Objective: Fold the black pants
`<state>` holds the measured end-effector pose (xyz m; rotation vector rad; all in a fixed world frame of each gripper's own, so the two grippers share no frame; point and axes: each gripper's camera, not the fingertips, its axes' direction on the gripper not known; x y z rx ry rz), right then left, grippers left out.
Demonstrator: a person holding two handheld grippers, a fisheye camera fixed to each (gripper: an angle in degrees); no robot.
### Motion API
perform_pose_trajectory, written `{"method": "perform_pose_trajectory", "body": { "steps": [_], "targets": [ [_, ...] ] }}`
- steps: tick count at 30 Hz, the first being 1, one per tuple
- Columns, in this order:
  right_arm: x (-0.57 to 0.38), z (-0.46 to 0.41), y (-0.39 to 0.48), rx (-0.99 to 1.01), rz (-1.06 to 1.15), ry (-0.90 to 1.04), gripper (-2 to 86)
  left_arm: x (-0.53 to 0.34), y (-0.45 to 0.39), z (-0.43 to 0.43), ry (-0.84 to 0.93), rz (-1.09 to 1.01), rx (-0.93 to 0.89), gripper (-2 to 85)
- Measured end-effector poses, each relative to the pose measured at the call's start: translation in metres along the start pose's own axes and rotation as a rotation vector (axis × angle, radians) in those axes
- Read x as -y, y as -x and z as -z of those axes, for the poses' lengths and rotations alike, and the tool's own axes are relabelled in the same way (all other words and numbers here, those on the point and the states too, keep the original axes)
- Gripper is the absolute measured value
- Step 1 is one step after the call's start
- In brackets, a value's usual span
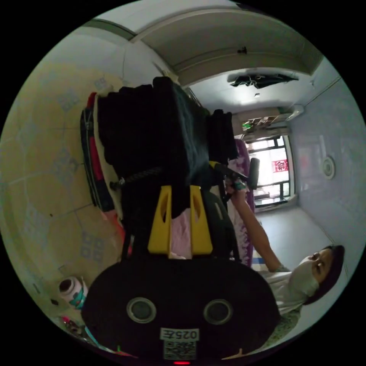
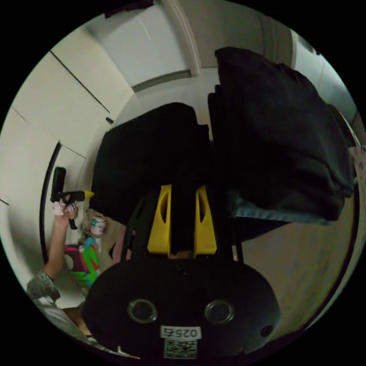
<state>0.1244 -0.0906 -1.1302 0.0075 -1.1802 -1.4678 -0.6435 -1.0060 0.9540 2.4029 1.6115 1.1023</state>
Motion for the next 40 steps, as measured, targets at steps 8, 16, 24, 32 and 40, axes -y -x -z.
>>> {"method": "perform_pose_trajectory", "body": {
  "steps": [8,16,24,32,40],
  "targets": [
    [-0.069,0.055,0.071,-0.071,0.175,-0.513,0.0,-0.019,-0.186,0.009,-0.363,-0.49,0.281,-0.8],
    [-0.085,-0.077,0.052,-0.096,-0.102,-0.223,-0.9,0.012,-0.218,-0.203,-0.006,-0.486,0.937,-0.9],
    [-0.3,-0.049,0.065,-0.277,0.211,-0.33,-0.9,-0.11,-0.29,-0.265,-0.043,-0.478,0.955,-0.9],
    [-0.578,0.12,0.046,-0.51,0.422,-0.627,-0.9,-0.298,-0.479,-0.32,-0.849,-1.026,0.92,-0.8],
    [-1.01,0.292,-0.009,-1.073,-0.055,-0.998,1.7,-0.448,-0.673,-0.528,-0.711,-1.366,-0.147,1.7]
  ]
}}
